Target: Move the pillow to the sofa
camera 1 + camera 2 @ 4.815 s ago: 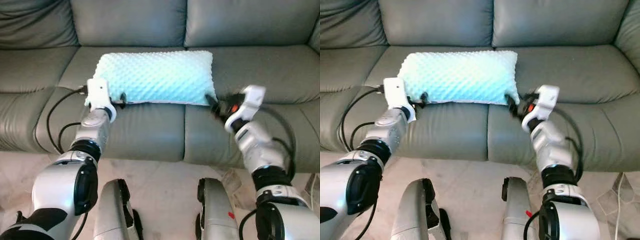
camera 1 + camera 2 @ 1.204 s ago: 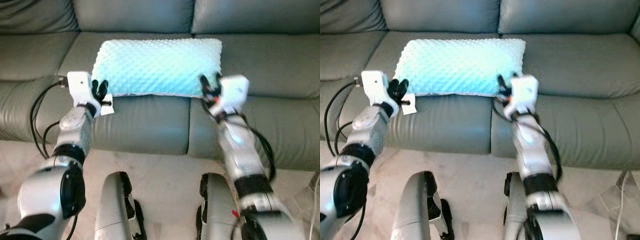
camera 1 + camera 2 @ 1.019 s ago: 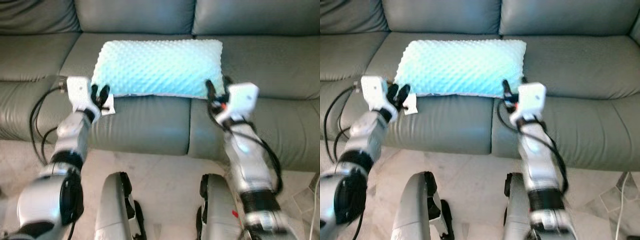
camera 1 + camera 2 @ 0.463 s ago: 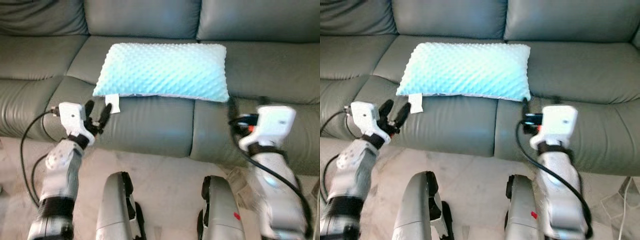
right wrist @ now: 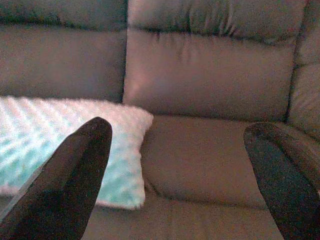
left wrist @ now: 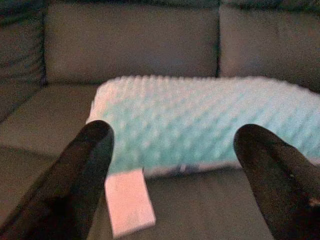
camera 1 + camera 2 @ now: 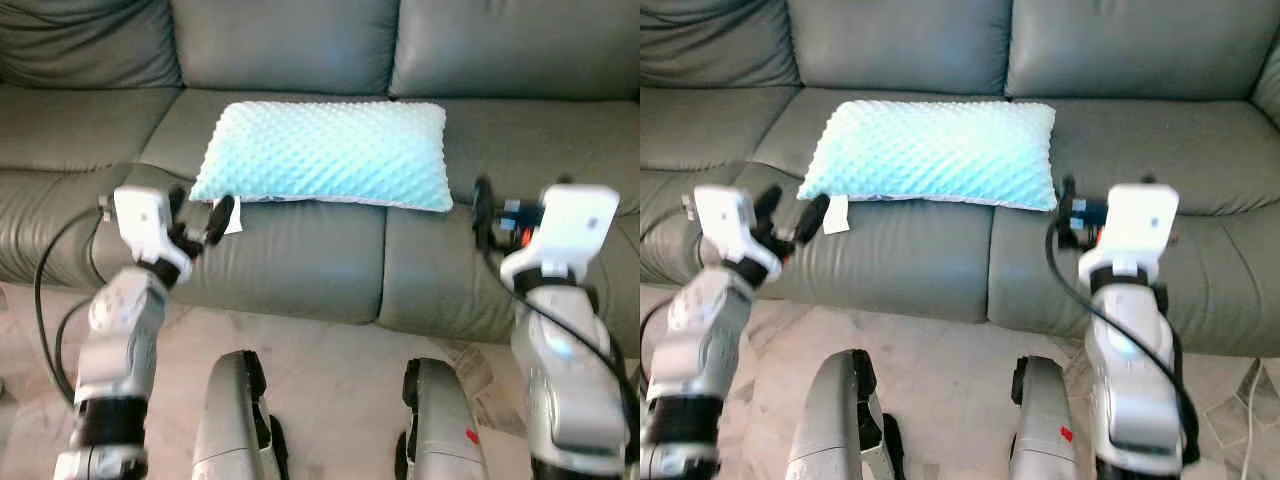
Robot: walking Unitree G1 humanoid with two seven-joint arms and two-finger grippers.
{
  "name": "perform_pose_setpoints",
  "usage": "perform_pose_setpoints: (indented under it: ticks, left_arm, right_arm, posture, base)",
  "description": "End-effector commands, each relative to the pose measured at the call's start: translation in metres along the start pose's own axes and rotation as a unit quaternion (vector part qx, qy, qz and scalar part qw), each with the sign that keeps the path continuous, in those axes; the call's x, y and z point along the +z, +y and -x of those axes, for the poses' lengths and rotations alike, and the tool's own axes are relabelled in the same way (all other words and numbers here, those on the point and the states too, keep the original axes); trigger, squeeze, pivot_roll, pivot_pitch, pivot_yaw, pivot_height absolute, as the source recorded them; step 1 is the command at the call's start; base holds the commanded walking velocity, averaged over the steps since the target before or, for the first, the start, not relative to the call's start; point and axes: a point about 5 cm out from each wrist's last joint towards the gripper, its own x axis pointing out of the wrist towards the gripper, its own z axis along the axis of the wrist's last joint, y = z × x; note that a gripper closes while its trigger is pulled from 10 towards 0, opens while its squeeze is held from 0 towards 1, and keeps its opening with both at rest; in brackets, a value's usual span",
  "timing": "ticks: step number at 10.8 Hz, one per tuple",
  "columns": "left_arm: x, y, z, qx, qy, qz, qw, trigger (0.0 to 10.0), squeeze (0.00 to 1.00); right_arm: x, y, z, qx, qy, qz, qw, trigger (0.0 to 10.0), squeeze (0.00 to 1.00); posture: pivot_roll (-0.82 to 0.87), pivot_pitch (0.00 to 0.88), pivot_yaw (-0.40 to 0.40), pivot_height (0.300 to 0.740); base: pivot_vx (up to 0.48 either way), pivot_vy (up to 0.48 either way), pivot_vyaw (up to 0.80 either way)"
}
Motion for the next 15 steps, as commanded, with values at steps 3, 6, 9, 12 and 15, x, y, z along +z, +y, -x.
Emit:
perform_pose_setpoints:
  ticks: [3,6,9,12,15]
  left_arm:
    - [0.014,0.0,-0.007,0.009,-0.019,0.005,1.0,10.0,1.0]
    - [0.011,0.0,-0.008,0.028,-0.009,0.001,1.0,10.0,1.0]
    - [0.003,-0.003,-0.007,0.026,0.003,0.016,1.0,10.0,0.0]
    - [0.004,-0.005,-0.007,0.018,0.005,0.02,1.0,10.0,0.0]
    - [0.003,-0.007,-0.007,0.017,0.007,0.026,0.999,10.0,0.0]
  right_arm:
    - [0.009,-0.004,-0.003,-0.007,-0.01,-0.001,1.0,10.0,1.0]
    - [0.009,-0.006,-0.005,-0.013,-0.006,-0.028,1.0,10.0,1.0]
    - [0.003,-0.008,-0.005,-0.009,0.011,-0.047,0.999,10.0,1.0]
    - [0.002,-0.004,-0.004,0.006,0.013,-0.053,0.998,10.0,0.82]
    - [0.004,-0.004,-0.007,0.011,0.011,-0.054,0.998,10.0,0.0]
  posture:
    - [-0.19,0.143,0.082,0.563]
    - [-0.19,0.145,0.077,0.563]
    - [-0.19,0.154,0.073,0.615]
    - [-0.19,0.16,0.07,0.668]
    - [-0.19,0.162,0.069,0.717]
  base:
    - [0.0,0.0,0.0]
    - [0.0,0.0,0.0]
    - [0.0,0.0,0.0]
    - [0.0,0.0,0.0]
    - [0.0,0.0,0.0]
